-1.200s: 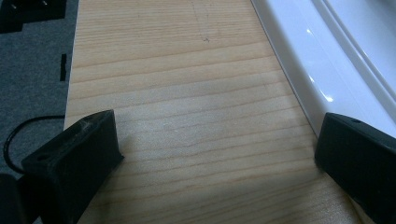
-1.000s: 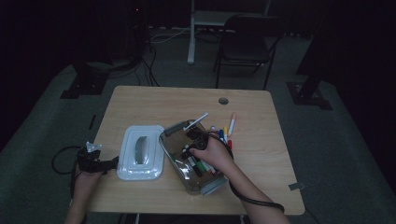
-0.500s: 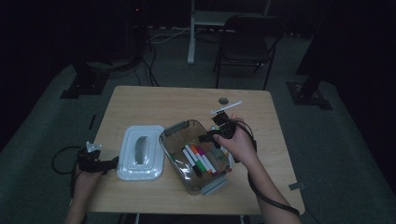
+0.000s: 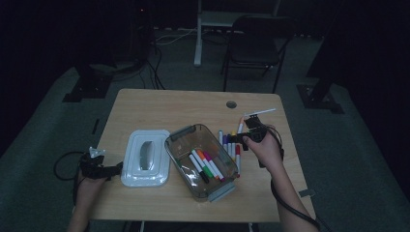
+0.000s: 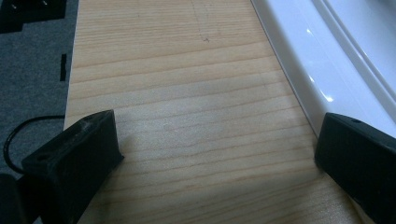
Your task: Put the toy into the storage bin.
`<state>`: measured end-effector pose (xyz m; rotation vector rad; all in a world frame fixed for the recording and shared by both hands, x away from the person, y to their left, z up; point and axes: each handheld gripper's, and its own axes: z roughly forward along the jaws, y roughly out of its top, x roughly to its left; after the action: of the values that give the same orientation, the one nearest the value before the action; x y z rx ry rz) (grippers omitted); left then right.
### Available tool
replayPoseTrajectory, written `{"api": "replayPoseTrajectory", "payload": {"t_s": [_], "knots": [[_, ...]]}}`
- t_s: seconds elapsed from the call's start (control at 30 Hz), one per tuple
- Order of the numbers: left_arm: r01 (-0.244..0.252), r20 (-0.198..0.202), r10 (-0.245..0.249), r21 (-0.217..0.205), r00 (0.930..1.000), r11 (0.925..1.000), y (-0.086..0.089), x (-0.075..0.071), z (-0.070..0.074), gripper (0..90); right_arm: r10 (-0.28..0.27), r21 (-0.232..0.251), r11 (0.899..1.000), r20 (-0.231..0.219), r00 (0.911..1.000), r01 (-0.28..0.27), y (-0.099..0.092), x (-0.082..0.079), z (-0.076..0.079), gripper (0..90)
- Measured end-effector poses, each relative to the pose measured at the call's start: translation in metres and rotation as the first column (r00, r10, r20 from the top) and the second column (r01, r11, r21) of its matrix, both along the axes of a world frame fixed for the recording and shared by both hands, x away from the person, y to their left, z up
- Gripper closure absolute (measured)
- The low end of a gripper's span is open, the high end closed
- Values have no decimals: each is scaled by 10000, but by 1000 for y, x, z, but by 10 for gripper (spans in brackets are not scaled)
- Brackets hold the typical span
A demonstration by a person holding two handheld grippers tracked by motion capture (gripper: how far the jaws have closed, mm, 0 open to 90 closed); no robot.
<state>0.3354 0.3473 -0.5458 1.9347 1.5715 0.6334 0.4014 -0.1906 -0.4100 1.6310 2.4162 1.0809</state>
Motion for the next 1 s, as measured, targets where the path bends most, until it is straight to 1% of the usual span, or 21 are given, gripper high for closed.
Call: {"api": "replayPoseTrajectory", "payload": {"t_s": [0.1, 0.17, 0.2, 0.27, 0.37, 0.43, 0.5, 0.57, 0.67, 0.73, 0.8, 0.9, 1.0], "knots": [[4, 0, -4, 3, 10000, 10000, 0, 0, 0, 4, -414, -114, 9991, -227, 9989, 412, -11, 6, -14, 509], [2, -1, -2, 1, 10000, 10000, 0, 0, 0, 4, -645, -471, 9969, -355, 9973, 628, -15, 9, -24, 524], [3, -1, -3, 2, 10000, 10000, 0, 0, 0, 4, -711, -569, 9960, -431, 9965, 686, -17, 9, -29, 525], [3, -1, -3, 2, 10000, 10000, 0, 0, 0, 4, -776, -578, 9956, -756, 9941, 733, -19, 11, -40, 540], [2, 1, -2, 1, 10000, 10000, 0, 0, 0, 4, -1021, -919, 9915, -1055, 9892, 926, -21, 12, -57, 569], [3, 0, -3, 0, 10000, 10000, 0, 0, 0, 4, -1112, -1024, 9899, -1274, 9856, 984, -22, 11, -67, 583], [2, -1, -2, 1, 10000, 10000, 0, 0, 0, 4, -1174, -1298, 9866, -1455, 9824, 987, -22, 10, -76, 591], [2, -1, -2, 1, 10000, 10000, 0, 0, 0, 4, -1128, -1344, 9869, -1750, 9781, 898, -21, 8, -85, 612], [2, 0, -2, 1, 10000, 10000, 0, 0, 0, 4, -1121, -1477, 9856, -2033, 9727, 827, -18, 7, -94, 624], [3, 0, -3, 1, 10000, 10000, 0, 0, 0, 4, -1140, -1555, 9844, -2097, 9711, 820, -18, 7, -98, 628], [3, 0, -3, 1, 10000, 10000, 0, 0, 0, 4, -1239, -1877, 9785, -2045, 9710, 853, -18, 8, -100, 634], [3, 0, -3, 1, 10000, 10000, 0, 0, 0, 4, -1360, -1870, 9775, -2070, 9689, 972, -21, 8, -101, 648], [0, -1, 0, 1, 10000, 10000, 0, 0, 0, 4, -1523, -2048, 9726, -2030, 9673, 1102, -24, 7, -101, 672]]}}
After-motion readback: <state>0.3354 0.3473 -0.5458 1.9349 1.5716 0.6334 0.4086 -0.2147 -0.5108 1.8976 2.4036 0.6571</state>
